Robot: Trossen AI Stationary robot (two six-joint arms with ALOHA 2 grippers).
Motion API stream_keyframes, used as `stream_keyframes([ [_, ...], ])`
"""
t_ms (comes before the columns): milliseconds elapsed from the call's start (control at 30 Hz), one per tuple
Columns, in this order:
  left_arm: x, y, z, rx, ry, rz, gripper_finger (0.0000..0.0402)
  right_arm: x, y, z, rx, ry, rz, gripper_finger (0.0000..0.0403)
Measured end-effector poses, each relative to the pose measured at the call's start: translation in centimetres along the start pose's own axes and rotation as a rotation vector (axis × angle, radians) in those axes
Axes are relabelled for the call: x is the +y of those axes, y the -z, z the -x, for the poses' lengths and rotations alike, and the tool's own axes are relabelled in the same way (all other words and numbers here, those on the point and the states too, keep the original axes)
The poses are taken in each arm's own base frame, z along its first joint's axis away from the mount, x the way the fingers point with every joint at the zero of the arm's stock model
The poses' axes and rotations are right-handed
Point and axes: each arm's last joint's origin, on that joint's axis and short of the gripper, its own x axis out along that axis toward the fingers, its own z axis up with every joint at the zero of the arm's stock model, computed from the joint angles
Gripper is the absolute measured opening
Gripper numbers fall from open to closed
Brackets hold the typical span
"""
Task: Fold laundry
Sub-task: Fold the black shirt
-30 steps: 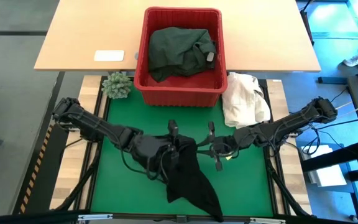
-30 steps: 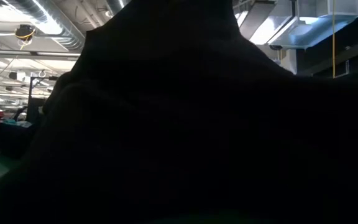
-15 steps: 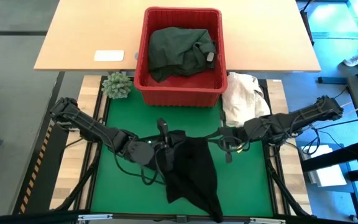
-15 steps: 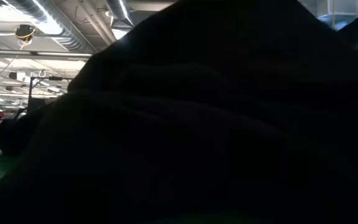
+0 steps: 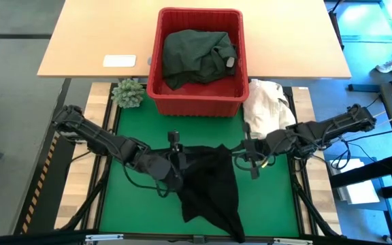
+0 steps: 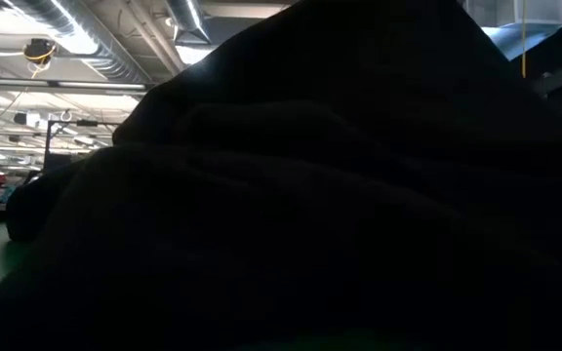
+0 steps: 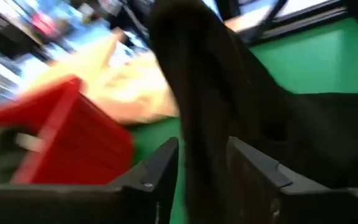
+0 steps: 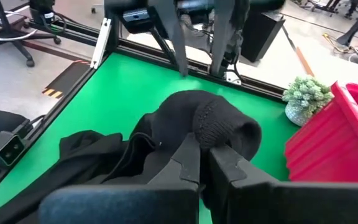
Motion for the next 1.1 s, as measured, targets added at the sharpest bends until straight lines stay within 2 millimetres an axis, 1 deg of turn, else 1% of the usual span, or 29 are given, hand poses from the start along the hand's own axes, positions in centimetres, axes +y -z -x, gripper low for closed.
stream_keyframes([
  [167, -0.4, 2.2, -1.8, 0.077, 0.067, 0.052, 0.0151, 0.1, -0.1, 0.0, -0.012, -0.04, 0.026, 0.0002],
  [333, 0.7, 4.2, -4.0, 0.121, 0.113, 0.164, 0.0163, 0.2, -0.2, 0.0, -0.027, -0.085, 0.028, 0.0002],
  [433, 1.9, 4.5, -5.2, 0.1, 0.16, 0.218, 0.0176, 0.4, -0.2, 0.0, -0.039, -0.134, 0.05, 0.0002],
  [600, 4.2, 5.1, -7.2, 0.028, 0.339, 0.29, 0.02, 0.8, -0.4, 0.1, -0.082, -0.272, 0.081, 0.0002],
  [733, 5.6, 5.3, -8.0, -0.041, 0.467, 0.321, 0.0212, 0.9, -0.4, 0.2, -0.096, -0.328, 0.1, 0.0002],
  [867, 6.9, 5.5, -8.6, -0.083, 0.5, 0.33, 0.0214, 1.0, -0.4, 0.2, -0.105, -0.353, 0.122, 0.0002],
  [933, 7.3, 5.5, -8.7, -0.101, 0.527, 0.335, 0.0214, 1.0, -0.5, 0.2, -0.11, -0.352, 0.128, 0.0002],
  [1100, 7.1, 5.3, -9.0, -0.142, 0.592, 0.327, 0.0214, 0.9, -0.9, 0.2, -0.155, -0.343, 0.134, 0.0002],
])
